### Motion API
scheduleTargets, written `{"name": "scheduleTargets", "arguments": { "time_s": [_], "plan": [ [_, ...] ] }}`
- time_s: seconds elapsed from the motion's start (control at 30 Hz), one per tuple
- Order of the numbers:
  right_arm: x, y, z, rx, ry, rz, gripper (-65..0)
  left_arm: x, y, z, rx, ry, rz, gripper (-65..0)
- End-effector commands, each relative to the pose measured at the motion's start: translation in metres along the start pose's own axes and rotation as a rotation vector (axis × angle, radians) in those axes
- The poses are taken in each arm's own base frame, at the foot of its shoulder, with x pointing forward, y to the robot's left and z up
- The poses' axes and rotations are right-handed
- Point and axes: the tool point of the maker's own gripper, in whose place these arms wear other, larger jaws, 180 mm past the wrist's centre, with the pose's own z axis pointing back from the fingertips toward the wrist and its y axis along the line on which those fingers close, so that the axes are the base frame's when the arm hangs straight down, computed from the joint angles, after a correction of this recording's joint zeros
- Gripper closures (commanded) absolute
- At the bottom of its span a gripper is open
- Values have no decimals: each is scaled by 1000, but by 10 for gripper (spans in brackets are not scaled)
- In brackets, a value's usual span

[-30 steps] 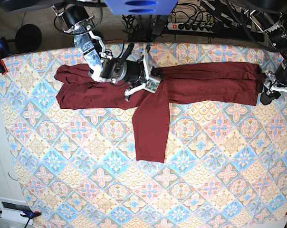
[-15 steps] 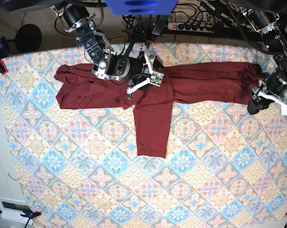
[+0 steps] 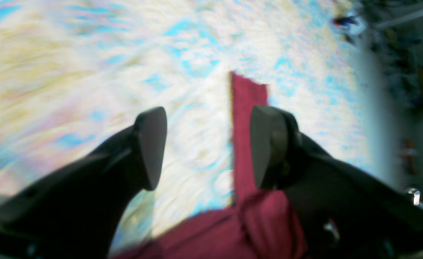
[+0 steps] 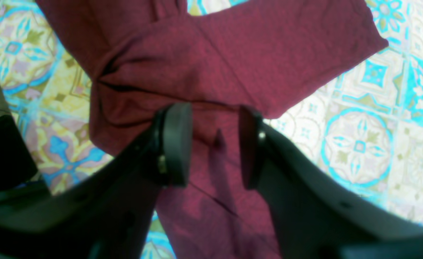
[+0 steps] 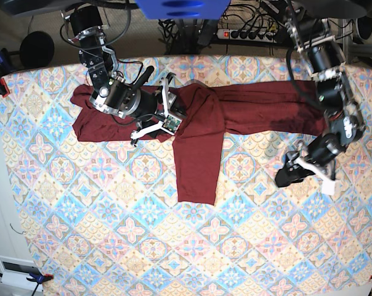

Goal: Layout the t-shirt on the table in an organized manner, then fold the t-shirt properly
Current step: 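Move the left gripper to the other sleeve and grasp it, then fold the sleeve with the left gripper back onto the shirt body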

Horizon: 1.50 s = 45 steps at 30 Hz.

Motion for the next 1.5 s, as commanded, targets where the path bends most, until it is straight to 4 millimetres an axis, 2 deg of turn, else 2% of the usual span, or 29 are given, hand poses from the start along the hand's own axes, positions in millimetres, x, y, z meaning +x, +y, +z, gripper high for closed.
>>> {"name": "scheduleTargets", "arguments": {
  "time_s": [0.0, 0.27, 0.47, 0.6, 0.73, 0.9, 0.97, 1.13, 1.3, 1.43, 1.47],
  "plan": [
    [15, -8, 6, -22, -54, 13, -206, 13, -9, -9, -22, -24, -15, -367],
    [10, -25, 13, -72, -48, -11, -200, -34, -48, -93, -58, 168, -31, -361],
    [10, -25, 13, -72, -48, -11, -200, -56, -70, -130, -61, 203, -59, -361],
    [10, -26, 13, -73, -48, -12, -200, -73, -72, -148, -51, 244, -30, -361],
    [9, -30, 15, -85, -49, -17, -200, -87, -74, -161, -41, 251, -9, -361],
    [4, -42, 21, -122, -44, -35, -200, -106, -74, -167, -26, 276, -10, -351],
    [4, -44, 21, -126, -43, -37, -200, -108, -74, -168, -19, 283, -21, -294],
    [4, -45, 22, -128, -43, -39, -200, -105, -75, -168, -21, 277, -22, 0],
    [4, -45, 22, -128, -43, -39, -200, -100, -72, -167, -19, 265, -25, 0],
    [4, -45, 22, -128, -43, -39, -200, -76, -78, -161, -26, 201, -70, 0],
    [4, -45, 22, -128, -43, -39, -200, -75, -76, -157, -21, 191, -79, 0]
  ]
}}
